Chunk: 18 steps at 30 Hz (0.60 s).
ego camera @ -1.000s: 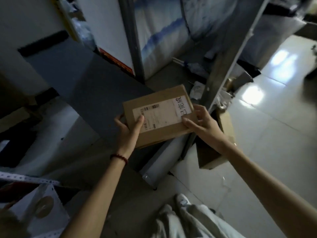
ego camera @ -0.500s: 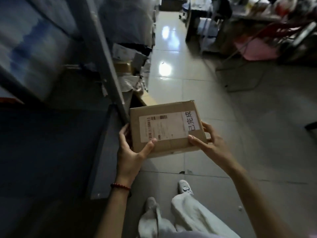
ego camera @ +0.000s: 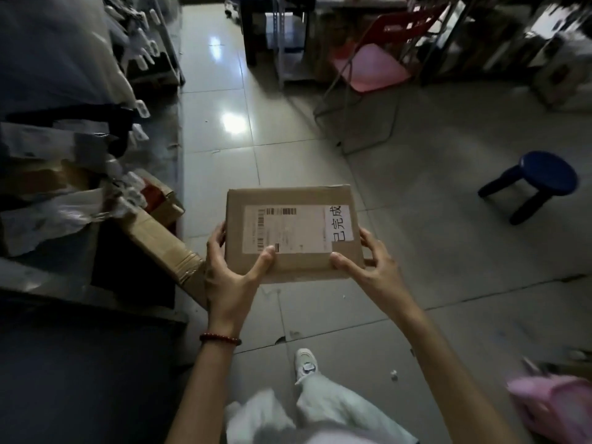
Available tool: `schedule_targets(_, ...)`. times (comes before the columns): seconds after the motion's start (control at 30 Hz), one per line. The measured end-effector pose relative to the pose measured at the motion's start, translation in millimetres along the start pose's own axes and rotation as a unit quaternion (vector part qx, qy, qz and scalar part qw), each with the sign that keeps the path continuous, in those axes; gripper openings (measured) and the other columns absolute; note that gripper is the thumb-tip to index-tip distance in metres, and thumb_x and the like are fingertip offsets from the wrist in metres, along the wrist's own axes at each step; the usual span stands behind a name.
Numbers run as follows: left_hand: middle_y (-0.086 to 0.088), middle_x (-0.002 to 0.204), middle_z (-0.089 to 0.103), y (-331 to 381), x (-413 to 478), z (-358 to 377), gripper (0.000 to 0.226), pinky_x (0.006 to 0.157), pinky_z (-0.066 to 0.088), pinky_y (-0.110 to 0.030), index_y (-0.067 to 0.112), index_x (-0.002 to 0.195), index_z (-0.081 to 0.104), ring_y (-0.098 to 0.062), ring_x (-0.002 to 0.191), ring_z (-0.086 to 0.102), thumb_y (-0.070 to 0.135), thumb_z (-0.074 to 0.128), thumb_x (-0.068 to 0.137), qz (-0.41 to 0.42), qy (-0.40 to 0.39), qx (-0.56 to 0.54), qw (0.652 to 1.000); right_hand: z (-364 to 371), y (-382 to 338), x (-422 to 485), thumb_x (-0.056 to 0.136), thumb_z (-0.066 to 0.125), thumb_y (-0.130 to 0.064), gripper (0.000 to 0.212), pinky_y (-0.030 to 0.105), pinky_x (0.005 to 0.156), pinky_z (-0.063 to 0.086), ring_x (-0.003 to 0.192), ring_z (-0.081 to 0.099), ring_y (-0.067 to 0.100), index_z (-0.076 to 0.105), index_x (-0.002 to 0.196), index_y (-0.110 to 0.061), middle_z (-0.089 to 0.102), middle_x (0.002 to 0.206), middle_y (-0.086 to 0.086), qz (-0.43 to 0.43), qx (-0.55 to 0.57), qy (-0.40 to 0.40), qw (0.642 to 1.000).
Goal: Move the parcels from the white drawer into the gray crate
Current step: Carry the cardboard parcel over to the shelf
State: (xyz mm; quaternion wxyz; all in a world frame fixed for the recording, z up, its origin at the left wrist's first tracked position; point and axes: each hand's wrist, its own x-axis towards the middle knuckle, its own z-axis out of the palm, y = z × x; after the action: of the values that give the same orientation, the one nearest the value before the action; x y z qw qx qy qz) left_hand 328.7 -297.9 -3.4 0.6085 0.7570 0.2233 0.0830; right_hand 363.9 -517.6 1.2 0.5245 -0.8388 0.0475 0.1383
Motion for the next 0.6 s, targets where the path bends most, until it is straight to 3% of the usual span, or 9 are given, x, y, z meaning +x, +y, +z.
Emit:
schedule_targets(0.13,0.005,0.127,0.053,17.1,35.0,24.3,0.078,0.083,0.053,-0.017,0.029,0.133,0.035,-0.004,0.109,0.056,0.037,0.077,0.068,0.007,0.008,0.025,1.000,-14.8,-1.5,48.3,0.064,0.065,-0.064,0.093,0.017,0.078,0.047,0.112,0.055,0.012,0.035,0.146,-0.034,0.048,0.139,-0.009,0.010,0.026,-0.004,1.000)
schedule_targets(0.2,0.005,0.129,0.052,21.3,58.6,30.1,0.078,0.080,0.049,-0.009,0.026,0.136,0.036,-0.004,0.110,0.055,0.032,0.077,0.071,0.019,0.010,0.048,0.999,-14.7,-6.2,77.1,0.062,0.065,-0.067,0.094,0.015,0.077,0.047,0.112,0.056,0.011,0.036,0.146,-0.034,0.049,0.138,-0.009,0.015,0.031,-0.013,0.999)
schedule_targets(0.3,0.003,0.131,0.054,23.2,103.0,39.7,0.080,0.088,0.047,-0.014,0.023,0.139,0.037,-0.009,0.114,0.055,0.032,0.079,0.072,0.014,0.028,0.072,0.997,-8.8,-14.7,127.8,0.061,0.064,-0.070,0.096,0.023,0.085,0.051,0.113,0.056,0.011,0.036,0.145,-0.034,0.049,0.138,-0.009,0.023,0.036,-0.028,0.999)
schedule_targets(0.37,0.002,0.130,0.054,24.4,139.7,45.6,0.086,0.093,0.049,-0.024,0.026,0.140,0.037,-0.012,0.115,0.055,0.050,0.079,0.068,0.017,0.050,0.092,0.994,-1.7,-23.7,165.7,0.059,0.064,-0.072,0.096,0.032,0.092,0.053,0.113,0.057,0.012,0.037,0.145,-0.036,0.050,0.137,-0.008,0.022,0.039,-0.033,0.998)
schedule_targets(0.43,0.001,0.132,0.050,26.0,181.6,51.3,0.091,0.091,0.048,-0.024,0.028,0.141,0.035,-0.014,0.117,0.052,0.059,0.075,0.066,0.021,0.060,0.117,0.991,5.9,-36.2,207.6,0.057,0.064,-0.075,0.097,0.038,0.094,0.053,0.112,0.059,0.013,0.039,0.143,-0.037,0.051,0.137,-0.008,0.017,0.032,-0.030,0.999)
schedule_targets(0.53,-0.002,0.139,0.044,38.4,254.0,56.6,0.092,0.093,0.047,-0.025,0.024,0.147,0.030,-0.017,0.123,0.048,0.048,0.077,0.072,0.037,0.030,0.144,0.988,14.7,-58.6,274.8,0.059,0.070,-0.076,0.096,0.042,0.093,0.054,0.110,0.061,0.015,0.041,0.142,-0.036,0.052,0.136,-0.007,0.016,0.049,-0.023,0.998)
schedule_targets(0.6,-0.002,0.141,0.044,49.5,302.7,54.7,0.099,0.098,0.049,-0.035,0.025,0.148,0.027,-0.018,0.125,0.048,0.060,0.074,0.068,0.045,0.002,0.157,0.987,16.9,-79.5,317.4,0.055,0.068,-0.079,0.100,0.045,0.091,0.055,0.108,0.063,0.016,0.040,0.142,-0.038,0.053,0.135,-0.008,0.019,0.059,-0.018,0.998)
